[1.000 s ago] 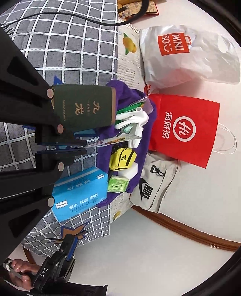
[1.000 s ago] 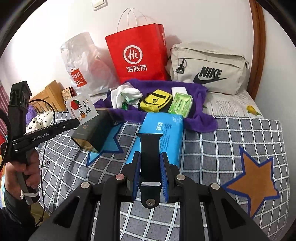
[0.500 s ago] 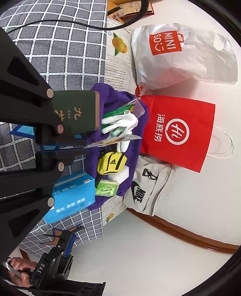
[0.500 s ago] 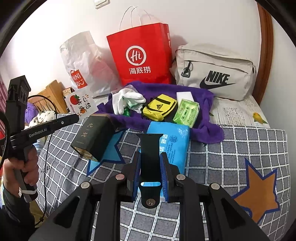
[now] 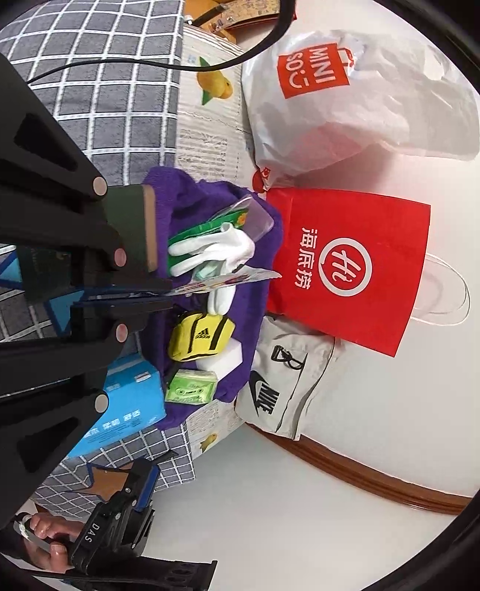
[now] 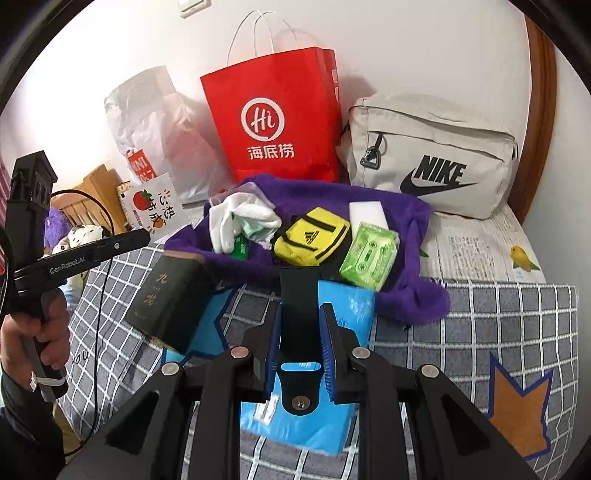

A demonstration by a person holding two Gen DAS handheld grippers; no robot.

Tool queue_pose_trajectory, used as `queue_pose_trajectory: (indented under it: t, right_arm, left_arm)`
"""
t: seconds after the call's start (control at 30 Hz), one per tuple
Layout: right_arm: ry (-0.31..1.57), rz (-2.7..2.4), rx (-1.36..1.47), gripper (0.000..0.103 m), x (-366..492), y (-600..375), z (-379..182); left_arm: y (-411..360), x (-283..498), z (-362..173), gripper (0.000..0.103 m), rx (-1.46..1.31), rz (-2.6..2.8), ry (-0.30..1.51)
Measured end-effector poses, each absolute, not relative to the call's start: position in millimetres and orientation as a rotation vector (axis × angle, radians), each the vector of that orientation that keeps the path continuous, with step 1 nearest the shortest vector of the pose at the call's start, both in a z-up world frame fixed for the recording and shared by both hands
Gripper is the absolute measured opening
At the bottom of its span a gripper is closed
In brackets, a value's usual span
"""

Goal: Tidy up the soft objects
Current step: 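Carry the snack packet with the left tool onto the towel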

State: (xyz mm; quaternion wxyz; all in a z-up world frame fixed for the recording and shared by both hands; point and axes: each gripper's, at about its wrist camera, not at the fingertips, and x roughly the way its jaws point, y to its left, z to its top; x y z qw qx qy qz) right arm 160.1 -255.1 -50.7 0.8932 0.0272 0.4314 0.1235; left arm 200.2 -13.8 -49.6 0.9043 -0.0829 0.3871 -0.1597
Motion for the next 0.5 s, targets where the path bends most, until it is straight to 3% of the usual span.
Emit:
queue_pose_trajectory:
  t: [0.5]
  right_arm:
    - [0.900,0.213,0.064,0.020,224,-266,-60]
  left_arm:
    - [-11,255,-51,0.004,-0.167,-0.332,0.802]
